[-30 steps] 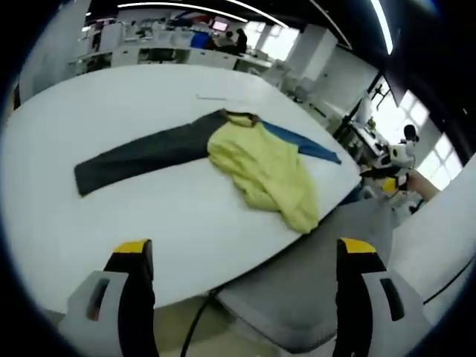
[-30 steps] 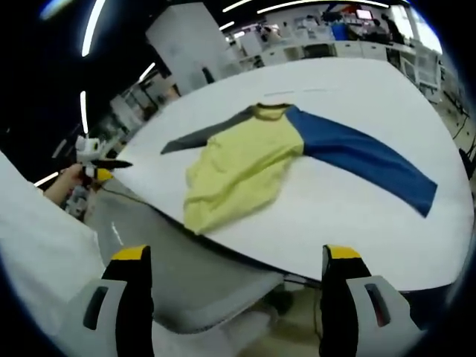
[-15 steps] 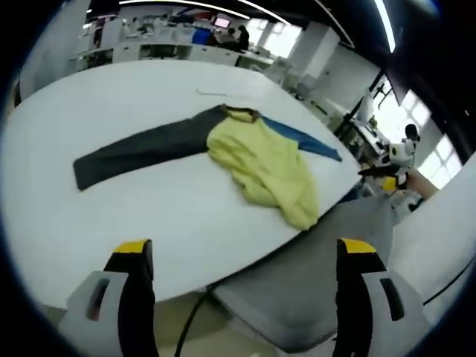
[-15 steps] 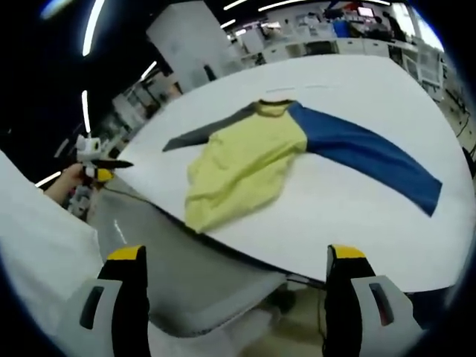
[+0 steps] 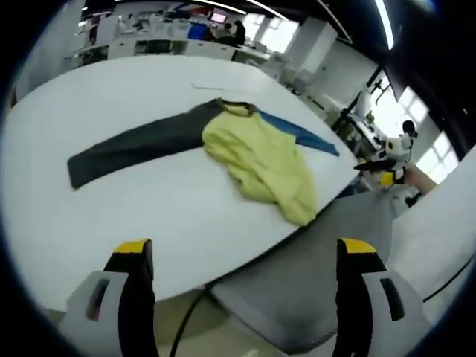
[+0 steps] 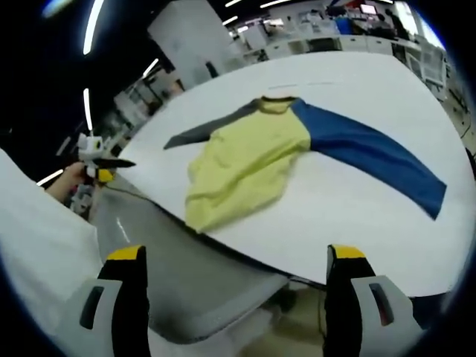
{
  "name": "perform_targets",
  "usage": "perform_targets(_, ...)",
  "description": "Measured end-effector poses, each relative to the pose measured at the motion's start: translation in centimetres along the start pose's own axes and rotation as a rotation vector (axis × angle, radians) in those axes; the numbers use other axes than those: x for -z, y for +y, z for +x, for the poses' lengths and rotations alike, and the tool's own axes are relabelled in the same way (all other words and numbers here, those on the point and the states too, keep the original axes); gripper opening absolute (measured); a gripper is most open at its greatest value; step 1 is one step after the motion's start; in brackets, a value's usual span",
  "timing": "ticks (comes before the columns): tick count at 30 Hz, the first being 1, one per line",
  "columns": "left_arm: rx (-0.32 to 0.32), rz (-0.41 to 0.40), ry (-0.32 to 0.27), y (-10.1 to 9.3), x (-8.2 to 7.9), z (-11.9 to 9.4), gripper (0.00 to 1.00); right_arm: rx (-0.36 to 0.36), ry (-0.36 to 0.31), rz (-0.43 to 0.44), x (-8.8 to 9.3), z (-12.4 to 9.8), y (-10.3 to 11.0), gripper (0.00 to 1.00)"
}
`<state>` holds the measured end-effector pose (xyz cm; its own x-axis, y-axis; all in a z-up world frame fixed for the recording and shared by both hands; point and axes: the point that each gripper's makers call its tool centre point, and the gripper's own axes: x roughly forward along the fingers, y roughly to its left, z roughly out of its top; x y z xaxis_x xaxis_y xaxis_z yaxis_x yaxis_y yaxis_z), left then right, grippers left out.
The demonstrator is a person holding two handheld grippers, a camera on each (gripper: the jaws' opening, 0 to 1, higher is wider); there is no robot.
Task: Fold the garment on the visible template until the final outline fits inside the template.
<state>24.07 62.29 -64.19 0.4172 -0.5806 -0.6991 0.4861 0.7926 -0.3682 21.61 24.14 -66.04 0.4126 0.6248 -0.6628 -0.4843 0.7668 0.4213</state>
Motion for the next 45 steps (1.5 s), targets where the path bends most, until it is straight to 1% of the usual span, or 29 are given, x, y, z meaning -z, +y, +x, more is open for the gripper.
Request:
perform_targets(7, 0.012, -0.004, 0.014, 0.0, -0.1, 0.7, 0.98, -0.01, 0.009, 0.004, 0.0, 0.6, -0.3, 0.99)
perform_targets(10, 0.023, -0.004, 0.023, -0.1, 0.0, 1.4, 0.98, -0.014, 0.016, 0.009, 0.1, 1.0, -0.7, 0.99)
perform_targets(13, 0.028, -0.009, 0.029, 0.0, 0.0, 2.1, 0.97, -0.019, 0.024, 0.008, 0.1, 1.3, -0.8, 0.97)
perform_targets(19, 0.047, -0.009, 0.033, -0.4, -0.3, 2.9, 0.96, -0.029, 0.027, 0.012, -0.2, 1.9, -1.1, 0.97)
perform_targets(26, 0.053, -0.015, 0.047, -0.4, -0.3, 3.5, 0.96, -0.037, 0.029, 0.01, -0.6, 2.4, -1.1, 0.97)
perform_targets(32, 0.053, -0.019, 0.043, -0.3, -0.6, 3.8, 0.95, -0.043, 0.035, 0.006, -0.8, 2.7, -1.4, 0.97)
perform_targets(39, 0.062, -0.022, 0.047, -0.4, -0.5, 4.4, 0.93, -0.058, 0.037, 0.008, -0.8, 3.1, -1.3, 0.95)
perform_targets(45, 0.078, -0.022, 0.053, -0.9, -0.5, 4.8, 0.91, -0.066, 0.04, 0.014, -0.6, 3.5, -1.4, 0.94)
